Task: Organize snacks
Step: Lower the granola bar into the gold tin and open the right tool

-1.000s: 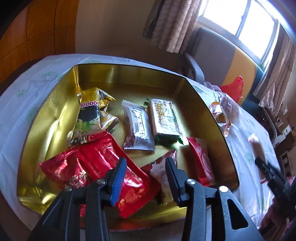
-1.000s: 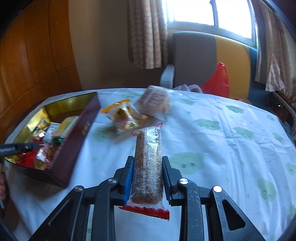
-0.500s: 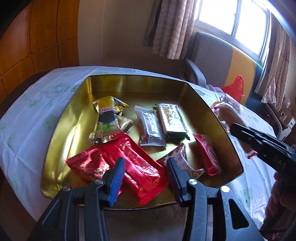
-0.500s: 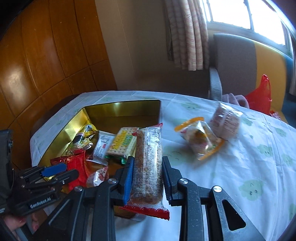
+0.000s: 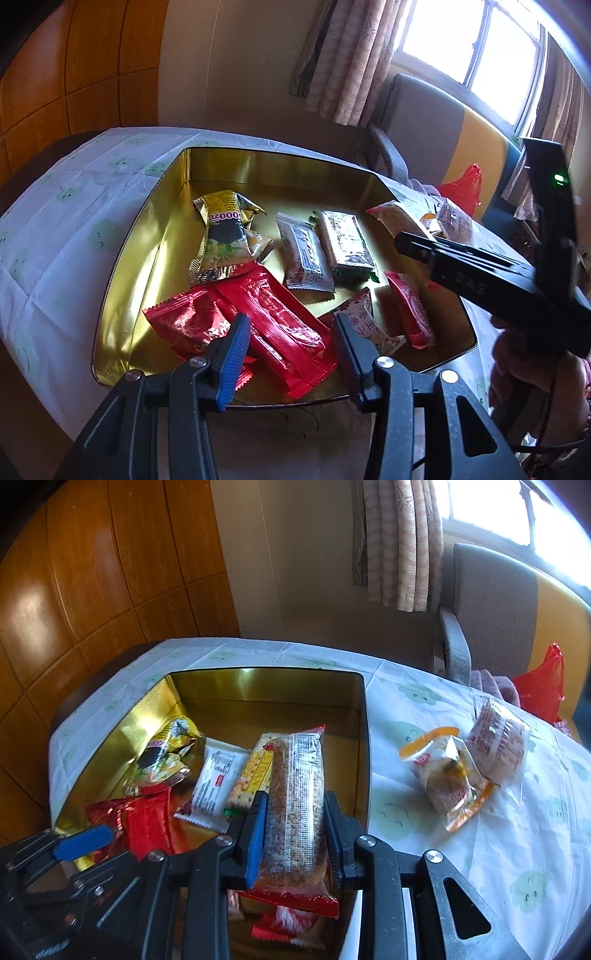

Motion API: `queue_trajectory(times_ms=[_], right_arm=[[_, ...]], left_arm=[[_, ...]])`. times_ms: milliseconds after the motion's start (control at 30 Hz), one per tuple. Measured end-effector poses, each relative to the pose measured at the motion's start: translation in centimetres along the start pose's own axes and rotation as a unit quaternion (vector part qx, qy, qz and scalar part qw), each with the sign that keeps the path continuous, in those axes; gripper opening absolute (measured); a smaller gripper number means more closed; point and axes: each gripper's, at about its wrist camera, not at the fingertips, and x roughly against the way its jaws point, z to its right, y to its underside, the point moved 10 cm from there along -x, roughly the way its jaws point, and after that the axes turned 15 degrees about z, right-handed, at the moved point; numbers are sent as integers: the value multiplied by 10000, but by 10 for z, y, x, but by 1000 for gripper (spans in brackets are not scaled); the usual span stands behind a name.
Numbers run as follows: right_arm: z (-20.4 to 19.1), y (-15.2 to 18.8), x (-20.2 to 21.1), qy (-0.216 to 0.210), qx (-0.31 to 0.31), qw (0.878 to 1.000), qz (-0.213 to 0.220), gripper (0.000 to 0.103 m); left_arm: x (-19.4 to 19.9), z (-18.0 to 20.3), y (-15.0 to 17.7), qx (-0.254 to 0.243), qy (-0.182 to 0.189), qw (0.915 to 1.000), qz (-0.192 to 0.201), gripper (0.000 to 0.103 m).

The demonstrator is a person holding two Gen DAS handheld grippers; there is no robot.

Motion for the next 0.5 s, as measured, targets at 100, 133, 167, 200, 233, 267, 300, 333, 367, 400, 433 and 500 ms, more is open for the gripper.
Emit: queue_trajectory(times_ms=[100,133,167,200,233,267,300,333,367,400,433,500], right_arm=[[1,-2,-11,118,-56,9999,-44,30],[3,-2,-15,174,-73,9998,-75,32],[5,-2,-18,236,-85,9996,-104,32],[7,-3,-20,289,-88,9995,-86,32],[8,-4,-20,317,-80,9995,-52,36],[9,-6,-18,295,-95,9995,2,38],[10,-8,-15,228,-131,9996,88,39],[11,-10,-12,198,-146,9996,163,40],[13,-11,-7,214,-134,9994,231,41],[15,-12,-3,229,-124,9992,297,41],[17,-12,2,230,-136,9990,349,41],[24,-11,13,258,-205,9985,434,41]], left_arm=[[-1,-3,1,9,-34,10000,-7,47],[0,-4,2,15,-40,10000,-8,47],[0,-4,2,16,-48,10000,-17,47],[-1,-5,3,18,-59,10000,-24,47],[0,-5,3,23,-70,10000,-17,47],[0,-5,2,30,-79,10000,-5,47],[-1,-5,2,39,-79,10000,-1,47],[-1,-5,2,54,-68,10000,0,47],[-1,-4,3,65,-56,10000,0,47],[-1,-3,3,68,-47,10000,-1,47],[-1,-2,4,61,-33,10000,-3,47],[0,1,5,32,-14,10000,-15,47]])
